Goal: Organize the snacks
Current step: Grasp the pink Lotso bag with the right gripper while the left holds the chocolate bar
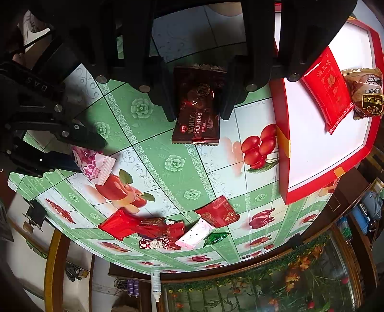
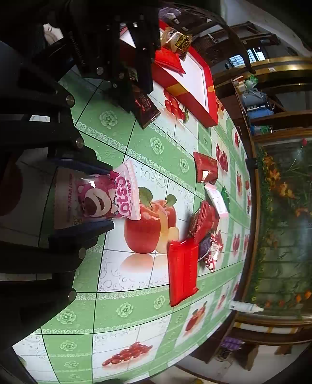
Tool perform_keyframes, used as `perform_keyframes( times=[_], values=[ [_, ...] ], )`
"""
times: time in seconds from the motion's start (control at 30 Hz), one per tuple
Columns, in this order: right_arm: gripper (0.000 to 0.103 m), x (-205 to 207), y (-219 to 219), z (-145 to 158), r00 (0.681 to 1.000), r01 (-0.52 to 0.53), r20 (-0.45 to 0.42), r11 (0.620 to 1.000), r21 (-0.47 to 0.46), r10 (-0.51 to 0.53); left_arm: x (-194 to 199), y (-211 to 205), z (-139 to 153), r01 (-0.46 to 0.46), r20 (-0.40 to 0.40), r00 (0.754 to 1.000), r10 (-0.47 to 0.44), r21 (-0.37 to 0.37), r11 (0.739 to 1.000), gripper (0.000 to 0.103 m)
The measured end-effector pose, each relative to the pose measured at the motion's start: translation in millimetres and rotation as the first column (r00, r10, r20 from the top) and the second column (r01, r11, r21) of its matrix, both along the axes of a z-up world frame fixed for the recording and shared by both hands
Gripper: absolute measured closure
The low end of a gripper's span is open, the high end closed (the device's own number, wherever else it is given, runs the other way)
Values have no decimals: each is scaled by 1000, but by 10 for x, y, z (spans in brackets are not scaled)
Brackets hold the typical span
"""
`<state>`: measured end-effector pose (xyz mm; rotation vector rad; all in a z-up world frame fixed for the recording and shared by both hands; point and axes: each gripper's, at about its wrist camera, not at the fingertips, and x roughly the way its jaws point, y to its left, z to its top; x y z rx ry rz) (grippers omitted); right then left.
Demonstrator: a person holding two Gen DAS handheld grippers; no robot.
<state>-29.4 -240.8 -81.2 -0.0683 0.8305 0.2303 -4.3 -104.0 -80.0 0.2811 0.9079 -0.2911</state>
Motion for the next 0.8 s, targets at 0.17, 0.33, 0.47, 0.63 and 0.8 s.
perform_keyframes(
  times=[0.17,0.33,0.47,0.63,0.8],
  values=[
    [61,-9,2,-8,1000,7,11,1000,2,-7,-10,-1,-2,7,7,1000,-7,1,1000,69],
    [62,-2,13,-9,1000,23,21,1000,9,-23,-12,2,-4,8,7,1000,-8,-1,1000,69],
    [63,12,18,-5,999,30,23,998,49,-32,-13,5,-4,8,5,1000,-8,-5,1000,69],
    [63,27,36,3,999,31,18,996,80,-32,-10,23,1,7,-2,1000,-7,-18,1000,69],
    [63,43,55,18,999,31,-1,993,113,-32,19,70,5,-5,-12,1000,4,-35,999,70]
  ],
)
